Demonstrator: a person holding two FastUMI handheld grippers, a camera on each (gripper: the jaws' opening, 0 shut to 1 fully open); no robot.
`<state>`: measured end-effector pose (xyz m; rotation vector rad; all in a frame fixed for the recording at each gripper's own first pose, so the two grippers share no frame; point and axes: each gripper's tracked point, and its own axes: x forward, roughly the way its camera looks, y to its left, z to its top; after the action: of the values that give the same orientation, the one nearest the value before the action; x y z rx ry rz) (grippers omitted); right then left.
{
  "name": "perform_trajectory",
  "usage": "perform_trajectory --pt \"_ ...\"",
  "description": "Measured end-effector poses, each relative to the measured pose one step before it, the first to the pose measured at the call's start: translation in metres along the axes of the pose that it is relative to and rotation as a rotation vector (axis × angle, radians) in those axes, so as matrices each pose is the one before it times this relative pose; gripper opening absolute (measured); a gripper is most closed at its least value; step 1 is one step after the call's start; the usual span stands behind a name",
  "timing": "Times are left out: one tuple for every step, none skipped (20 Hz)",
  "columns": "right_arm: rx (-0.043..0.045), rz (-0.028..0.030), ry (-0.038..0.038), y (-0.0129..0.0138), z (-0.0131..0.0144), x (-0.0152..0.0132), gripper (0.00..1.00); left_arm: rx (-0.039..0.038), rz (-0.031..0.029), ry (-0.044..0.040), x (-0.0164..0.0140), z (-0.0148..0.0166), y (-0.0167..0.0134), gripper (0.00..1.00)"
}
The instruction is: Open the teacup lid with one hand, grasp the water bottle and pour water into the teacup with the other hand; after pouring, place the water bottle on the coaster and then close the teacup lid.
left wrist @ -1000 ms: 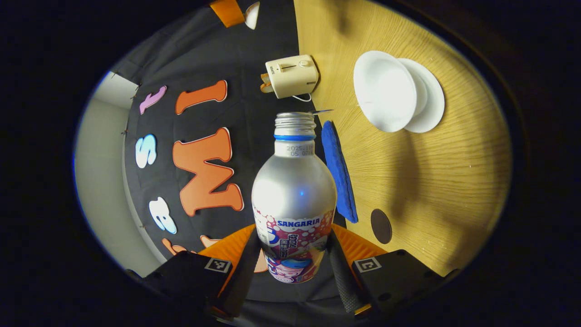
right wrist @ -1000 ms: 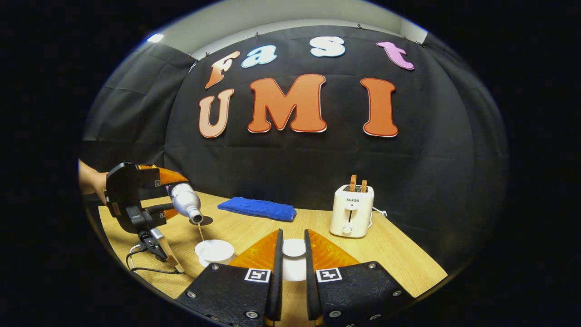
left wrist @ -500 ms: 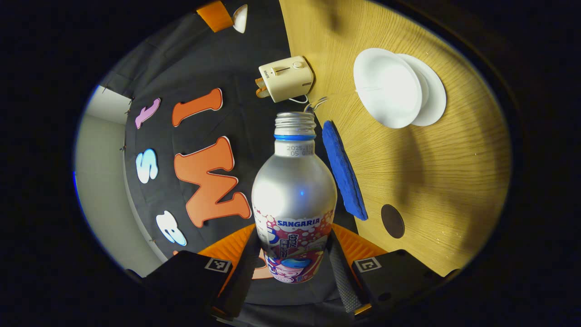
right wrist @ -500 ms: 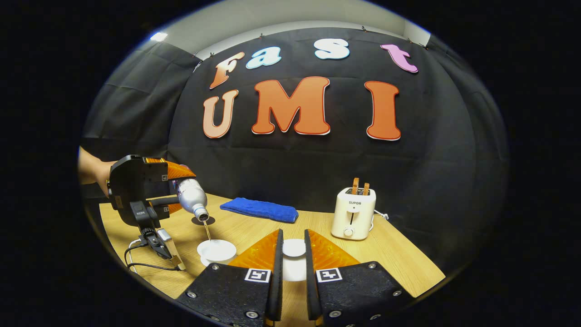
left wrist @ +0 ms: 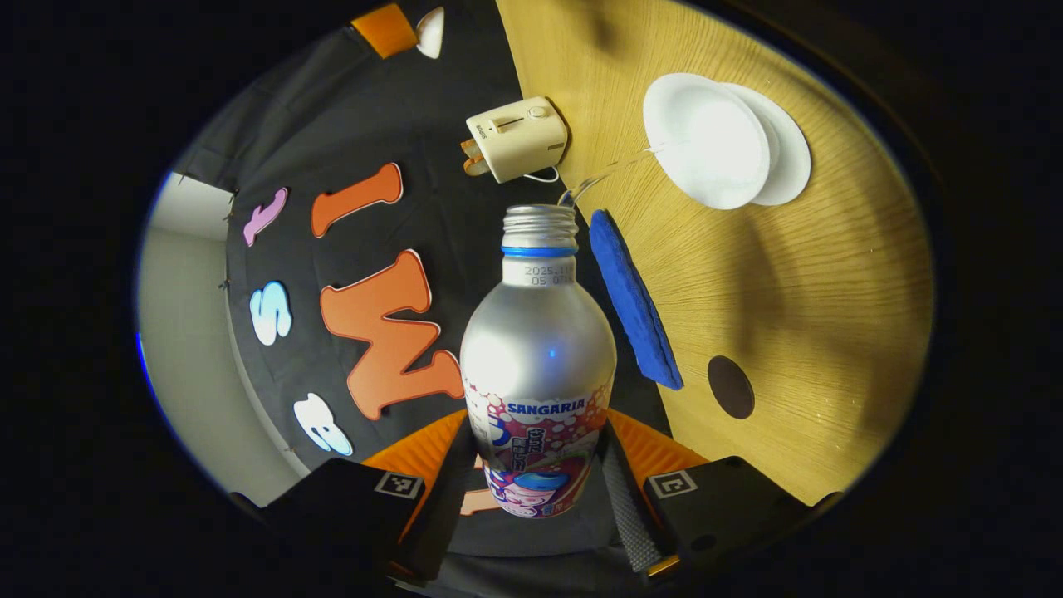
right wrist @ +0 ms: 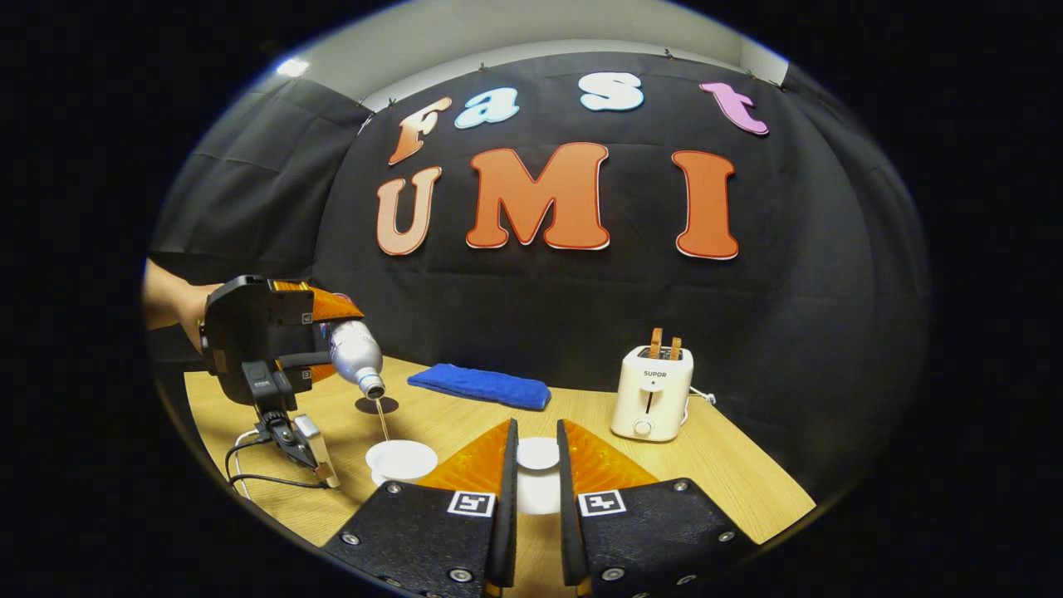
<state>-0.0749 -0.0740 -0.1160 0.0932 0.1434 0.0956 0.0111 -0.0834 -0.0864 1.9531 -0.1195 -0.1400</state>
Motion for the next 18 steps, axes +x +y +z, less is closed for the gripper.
perform_trajectory --pt "0.00021 0.00054 0.00193 -0.00044 -0.00123 0.00019 0.22 0.00725 -0.00216 -0.00264 -0.00083 0.00123 -0.00012 0.87" --pt "-0.00150 0.00240 0.00013 0.00085 -0.00023 -0.00035 0.22 0.00312 0.00038 -0.00057 0.00001 0.00078 0.00067 0.87" --pt "-0.00158 -0.00302 0.00165 -0.00103 -0.00009 0.00005 0.22 0.00468 0.00152 -0.00245 -0.00012 0.00142 0.00058 0.87" --pt "-0.00074 0.00276 0.00116 0.00088 -0.00102 0.00017 0.22 0.00623 0.00557 -0.00308 0.00121 0.00192 0.00291 0.87" --pt "0.00063 0.00131 -0.00063 0.00055 0.00015 -0.00017 0.22 0.00750 0.00290 -0.00355 0.00065 0.00198 0.00051 0.80" --pt "0.00030 0.00218 0.00071 0.00009 -0.00004 -0.00032 0.22 0.00747 0.00027 -0.00072 -0.00025 0.00105 0.00050 0.80" --pt "-0.00003 0.00084 -0.00135 0.00046 0.00054 -0.00020 0.22 0.00347 -0.00183 -0.00418 -0.00002 0.00139 -0.00050 0.83" --pt "0.00065 -0.00149 -0.00187 -0.00045 -0.00005 -0.00005 0.22 0.00664 -0.00498 0.00302 0.00202 0.00030 -0.00200 0.86" --pt "0.00030 0.00312 -0.00215 0.00154 -0.00020 0.00003 0.22 0.01555 -0.00375 0.00308 0.00046 -0.00004 -0.00221 0.83" --pt "-0.00137 0.00162 0.00030 0.00011 0.00078 0.00017 0.22 0.00972 -0.00514 -0.00073 -0.00052 0.00057 -0.00222 0.83" --pt "-0.00347 0.00004 -0.00308 -0.00054 -0.00038 -0.00023 0.22 0.00757 -0.00699 0.00113 0.00050 0.00033 -0.00155 0.83" --pt "-0.00210 0.00036 -0.00213 -0.00003 0.00097 -0.00029 0.22 0.00417 -0.00453 0.00281 -0.00042 -0.00105 0.00019 0.83" --pt "0.00118 0.00076 -0.00133 -0.00049 0.00006 -0.00081 0.22 0.00260 -0.00382 -0.00109 0.00028 0.00126 0.00002 0.83" --pt "0.00225 0.00192 -0.00057 0.00031 0.00024 0.00055 0.22 0.00835 -0.00452 -0.00015 -0.00093 0.00009 -0.00054 0.80" --pt "0.00038 -0.00283 0.00353 -0.00144 -0.00080 0.00037 0.22 0.00986 -0.00587 0.00097 0.00152 0.00146 -0.00110 0.80" --pt "-0.00175 -0.00279 -0.00095 -0.00080 0.00103 -0.00059 0.22 0.01013 -0.00776 -0.00132 0.00139 0.00051 -0.00102 0.83" --pt "-0.00233 -0.00347 0.00110 -0.00132 -0.00029 0.00002 0.22 0.00670 -0.00438 -0.00131 0.00095 0.00136 -0.00107 0.83" --pt "-0.00228 0.00078 -0.00112 -0.00014 0.00032 -0.00052 0.22 0.00626 -0.00003 -0.00079 -0.00069 -0.00076 0.00097 0.80"
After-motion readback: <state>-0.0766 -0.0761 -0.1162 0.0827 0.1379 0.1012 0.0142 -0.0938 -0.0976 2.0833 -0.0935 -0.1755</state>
